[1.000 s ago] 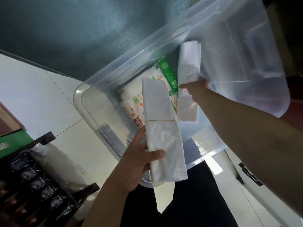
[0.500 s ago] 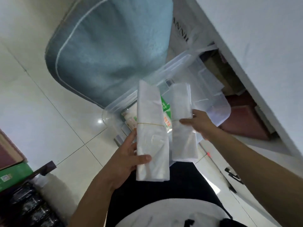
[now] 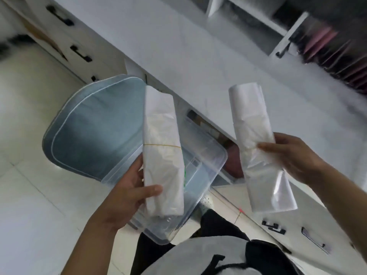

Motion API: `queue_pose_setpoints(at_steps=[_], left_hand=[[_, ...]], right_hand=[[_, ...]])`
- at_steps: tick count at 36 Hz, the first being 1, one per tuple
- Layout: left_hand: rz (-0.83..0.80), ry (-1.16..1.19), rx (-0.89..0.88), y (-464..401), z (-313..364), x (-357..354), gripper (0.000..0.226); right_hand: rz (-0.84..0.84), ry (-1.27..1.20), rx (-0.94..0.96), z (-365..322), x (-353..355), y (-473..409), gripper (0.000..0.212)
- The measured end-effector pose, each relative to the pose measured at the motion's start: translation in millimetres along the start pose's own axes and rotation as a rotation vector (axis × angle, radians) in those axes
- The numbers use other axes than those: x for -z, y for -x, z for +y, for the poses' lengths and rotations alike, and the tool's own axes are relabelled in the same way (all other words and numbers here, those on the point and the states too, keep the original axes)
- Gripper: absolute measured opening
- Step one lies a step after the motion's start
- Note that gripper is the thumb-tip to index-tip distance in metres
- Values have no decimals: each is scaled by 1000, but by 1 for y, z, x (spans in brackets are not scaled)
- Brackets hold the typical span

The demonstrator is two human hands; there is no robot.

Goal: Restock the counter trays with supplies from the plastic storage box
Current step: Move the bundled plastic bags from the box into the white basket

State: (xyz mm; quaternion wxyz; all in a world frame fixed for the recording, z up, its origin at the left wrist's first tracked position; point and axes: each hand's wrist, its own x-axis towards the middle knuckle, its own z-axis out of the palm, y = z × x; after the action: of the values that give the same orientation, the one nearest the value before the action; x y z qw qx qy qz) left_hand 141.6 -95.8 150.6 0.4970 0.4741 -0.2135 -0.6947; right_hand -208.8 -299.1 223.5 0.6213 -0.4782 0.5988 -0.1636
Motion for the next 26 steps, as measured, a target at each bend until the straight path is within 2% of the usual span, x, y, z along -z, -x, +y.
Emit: queue_pose_setpoints(at_steps=[4, 10, 15, 17, 20, 24, 26], left_hand=[[-12, 9, -42, -15, 1, -54, 87], [-32, 111, -53, -43, -15, -147, 84], [-87, 118, 0, -75, -29, -207, 83], [-100, 117, 21, -87, -34, -229, 83], [-105, 124, 34, -102, -41, -258, 85], [-119, 125, 39, -115, -45, -286, 84], [-101, 125, 48, -122, -46, -297, 86]], right_hand=[[52, -79, -18, -3, 54, -23, 48], [52, -50, -77, -10, 128, -75, 56], [37, 144, -129, -4, 167, -119, 40], [43, 218, -124, 1, 180, -132, 41], [77, 315, -78, 3, 194, -139, 43], [165, 423, 120, -4, 207, -119, 46], [51, 210, 125, -9, 209, -96, 40]])
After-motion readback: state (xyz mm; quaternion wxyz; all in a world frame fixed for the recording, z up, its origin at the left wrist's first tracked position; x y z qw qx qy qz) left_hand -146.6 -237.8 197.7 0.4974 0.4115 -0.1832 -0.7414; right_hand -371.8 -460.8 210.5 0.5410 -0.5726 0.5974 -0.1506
